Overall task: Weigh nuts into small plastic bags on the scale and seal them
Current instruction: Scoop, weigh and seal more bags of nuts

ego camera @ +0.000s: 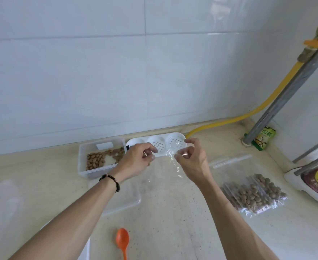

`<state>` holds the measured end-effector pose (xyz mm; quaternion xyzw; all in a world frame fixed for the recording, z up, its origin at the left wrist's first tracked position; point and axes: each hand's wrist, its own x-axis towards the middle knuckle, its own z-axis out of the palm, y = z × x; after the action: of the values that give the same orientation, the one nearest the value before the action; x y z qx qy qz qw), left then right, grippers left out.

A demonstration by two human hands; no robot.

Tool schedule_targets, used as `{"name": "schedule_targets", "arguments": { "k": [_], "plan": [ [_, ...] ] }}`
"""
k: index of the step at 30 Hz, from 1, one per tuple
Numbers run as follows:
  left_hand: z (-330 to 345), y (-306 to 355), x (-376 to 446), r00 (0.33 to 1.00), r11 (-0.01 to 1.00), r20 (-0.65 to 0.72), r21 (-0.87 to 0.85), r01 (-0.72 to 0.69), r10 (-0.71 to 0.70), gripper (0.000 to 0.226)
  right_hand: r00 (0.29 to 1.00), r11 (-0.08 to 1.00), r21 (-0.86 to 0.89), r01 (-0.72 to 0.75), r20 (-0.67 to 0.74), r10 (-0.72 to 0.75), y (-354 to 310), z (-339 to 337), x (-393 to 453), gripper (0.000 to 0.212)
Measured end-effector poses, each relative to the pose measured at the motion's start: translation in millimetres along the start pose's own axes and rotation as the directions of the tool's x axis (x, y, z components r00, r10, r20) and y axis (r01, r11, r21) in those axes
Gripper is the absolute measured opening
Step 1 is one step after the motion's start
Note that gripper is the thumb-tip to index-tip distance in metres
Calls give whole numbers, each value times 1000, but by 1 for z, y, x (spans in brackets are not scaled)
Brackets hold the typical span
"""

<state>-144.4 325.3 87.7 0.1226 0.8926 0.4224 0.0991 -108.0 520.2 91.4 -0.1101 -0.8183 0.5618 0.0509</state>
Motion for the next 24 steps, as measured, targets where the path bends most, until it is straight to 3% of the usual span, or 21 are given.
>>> {"name": "schedule_targets", "arguments": {
  "k": [6, 13, 18, 24],
  "plan": [
    [-73, -45, -64, 996, 999, -74, -24, 46, -48, 10, 994, 1000, -22, -15, 106, 17, -40, 67, -38, 25],
    [-150, -141, -167, 966, 968, 60, 24, 249, -250, 25, 949, 982, -30, -188, 254, 190, -43, 163, -105, 34],
    [-159, -191, -206, 947, 946, -52, 53, 320, -318, 11, 923, 960, -146, -239, 274, 271, -28, 217, -144, 36],
    [-143, -219, -215, 952, 947, -115, 123, 298, -285, 6, 915, 922, -255, -290, 210, 346, -11, 239, -164, 41]
  ]
}}
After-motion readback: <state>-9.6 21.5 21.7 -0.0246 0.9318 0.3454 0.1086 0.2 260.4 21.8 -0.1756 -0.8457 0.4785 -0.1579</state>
